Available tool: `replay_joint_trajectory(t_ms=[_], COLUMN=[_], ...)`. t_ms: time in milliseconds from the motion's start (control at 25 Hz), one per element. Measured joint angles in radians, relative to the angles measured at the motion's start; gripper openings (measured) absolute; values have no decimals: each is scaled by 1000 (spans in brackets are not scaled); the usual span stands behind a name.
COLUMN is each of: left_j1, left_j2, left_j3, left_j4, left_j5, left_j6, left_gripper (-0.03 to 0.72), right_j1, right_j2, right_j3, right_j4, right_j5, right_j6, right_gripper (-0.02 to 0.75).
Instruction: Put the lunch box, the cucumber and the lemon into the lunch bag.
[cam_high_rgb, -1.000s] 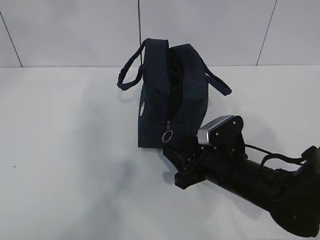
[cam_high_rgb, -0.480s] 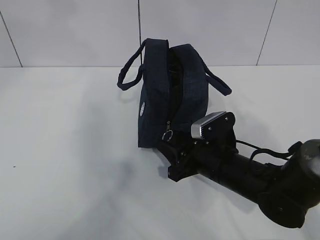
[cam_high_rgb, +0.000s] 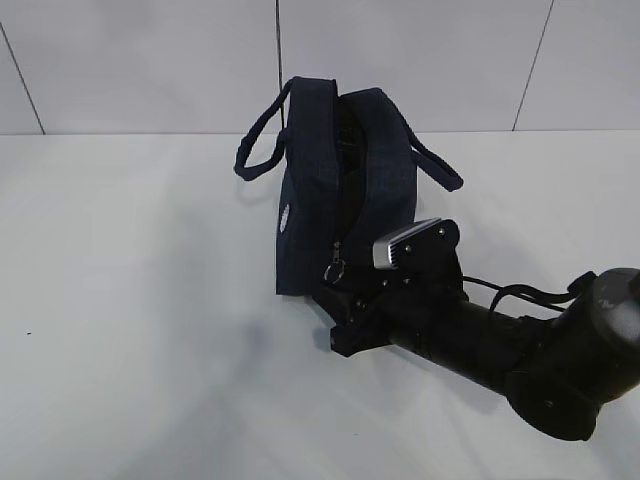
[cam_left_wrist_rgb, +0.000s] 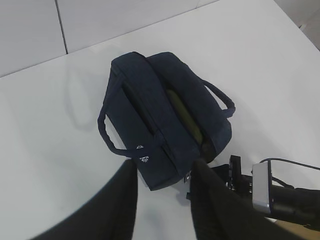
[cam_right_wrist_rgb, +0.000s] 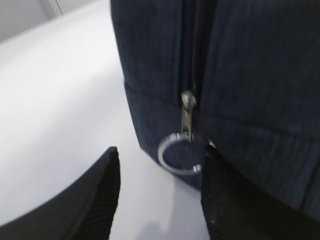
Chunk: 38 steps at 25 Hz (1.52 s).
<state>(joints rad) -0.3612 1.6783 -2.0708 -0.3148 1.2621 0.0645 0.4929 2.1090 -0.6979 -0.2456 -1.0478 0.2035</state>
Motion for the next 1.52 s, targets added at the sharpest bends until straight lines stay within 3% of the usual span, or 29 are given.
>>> replay_joint_trajectory(t_ms=[1200,1520], left_j1=[0,0], left_j2=[0,0], left_j3=[0,0], left_j4=[48,50], left_j5=[0,0], left_j6=[0,0], left_gripper=[255,255], right_j1=[0,0], right_j2=[56,58], right_j3=[-48,-48], right_j4=[39,46], right_j5=[-22,-23], right_j6=[6,6], right_gripper=[388,301])
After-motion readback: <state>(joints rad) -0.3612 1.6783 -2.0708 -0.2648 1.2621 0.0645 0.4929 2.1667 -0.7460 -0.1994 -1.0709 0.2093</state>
